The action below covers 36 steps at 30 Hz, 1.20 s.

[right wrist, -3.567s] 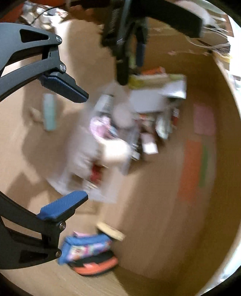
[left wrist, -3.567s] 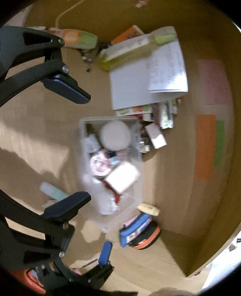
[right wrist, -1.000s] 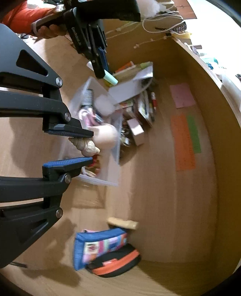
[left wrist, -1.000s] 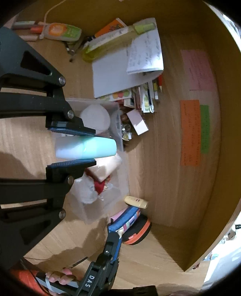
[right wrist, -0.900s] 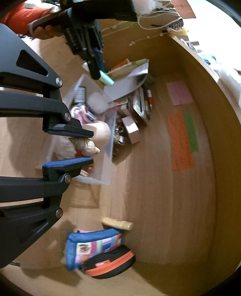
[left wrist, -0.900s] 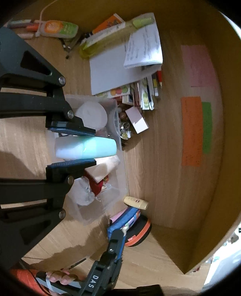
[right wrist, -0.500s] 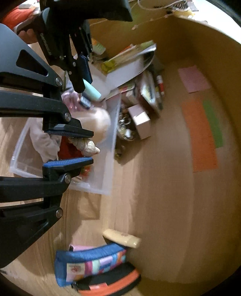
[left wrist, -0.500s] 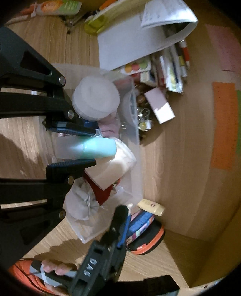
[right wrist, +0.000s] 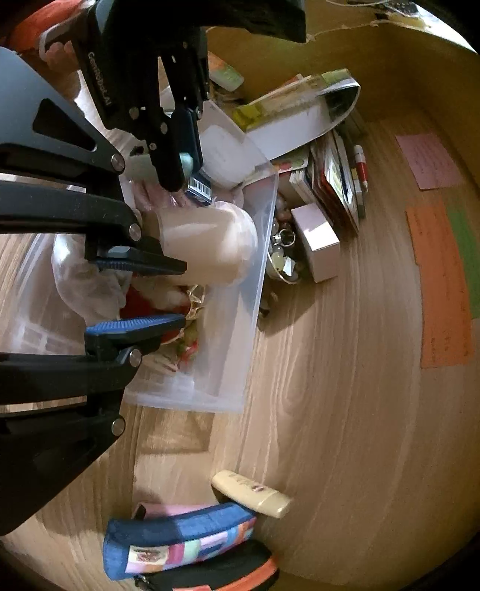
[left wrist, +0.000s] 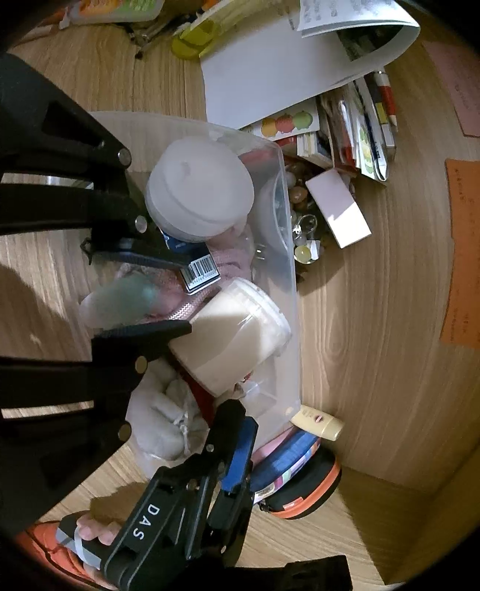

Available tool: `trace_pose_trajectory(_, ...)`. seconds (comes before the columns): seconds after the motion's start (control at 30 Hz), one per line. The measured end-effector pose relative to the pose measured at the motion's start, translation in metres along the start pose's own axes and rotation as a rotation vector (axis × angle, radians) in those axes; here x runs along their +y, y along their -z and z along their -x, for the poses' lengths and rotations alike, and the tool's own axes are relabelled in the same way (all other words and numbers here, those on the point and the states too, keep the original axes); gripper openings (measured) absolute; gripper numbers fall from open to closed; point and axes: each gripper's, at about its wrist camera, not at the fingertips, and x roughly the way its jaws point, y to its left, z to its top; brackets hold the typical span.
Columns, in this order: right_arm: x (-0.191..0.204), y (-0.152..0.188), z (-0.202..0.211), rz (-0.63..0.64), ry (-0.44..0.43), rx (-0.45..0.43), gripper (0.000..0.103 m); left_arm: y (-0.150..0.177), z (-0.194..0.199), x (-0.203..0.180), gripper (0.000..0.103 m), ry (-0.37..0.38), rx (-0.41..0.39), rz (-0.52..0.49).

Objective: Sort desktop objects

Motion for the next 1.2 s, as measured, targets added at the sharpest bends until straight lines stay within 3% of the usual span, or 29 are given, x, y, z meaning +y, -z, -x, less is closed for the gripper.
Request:
trace_pose_trajectory(0.13,0.002,-0.003,0.006,0.007,-0.001,-0.011,0.029,0.0,0.01,0.0,0.05,-0.021,-0.023,0.004)
trace_pose_trajectory(0.27,0.003,-0.006,0.02,0.007,0.014,-0.043,0.045,0.002,0.023,-0.001,0.057,-0.043,-0.045,0.0)
trace_pose_trajectory(0.37,0.005,-0.006,0.033,0.011,0.024,-0.066,0.052,0.005,0.035,-0.002,0.062,-0.068,-0.061,0.001)
trace_pose_trajectory(0.43,0.008,-0.004,0.042,0.015,0.031,-0.079,0.058,0.008,0.046,-0.002,0.073,-0.096,-0.082,0.0)
trace_pose_trajectory(0.57,0.019,0.0,0.067,0.043,0.063,-0.124,0.072,0.014,0.069,-0.002,0.081,-0.131,-0.121,-0.001)
trace_pose_trajectory(0.63,0.025,0.002,0.08,0.053,0.07,-0.147,0.076,0.017,0.08,-0.002,0.09,-0.14,-0.135,0.005)
trace_pose_trajectory(0.93,0.051,0.016,0.139,0.064,0.089,-0.257,0.102,0.038,0.128,0.006,0.095,-0.162,-0.19,0.056)
trace_pose_trajectory(1.2,0.077,0.044,0.163,0.094,0.127,-0.281,0.103,0.064,0.151,0.004,0.095,-0.185,-0.205,0.064)
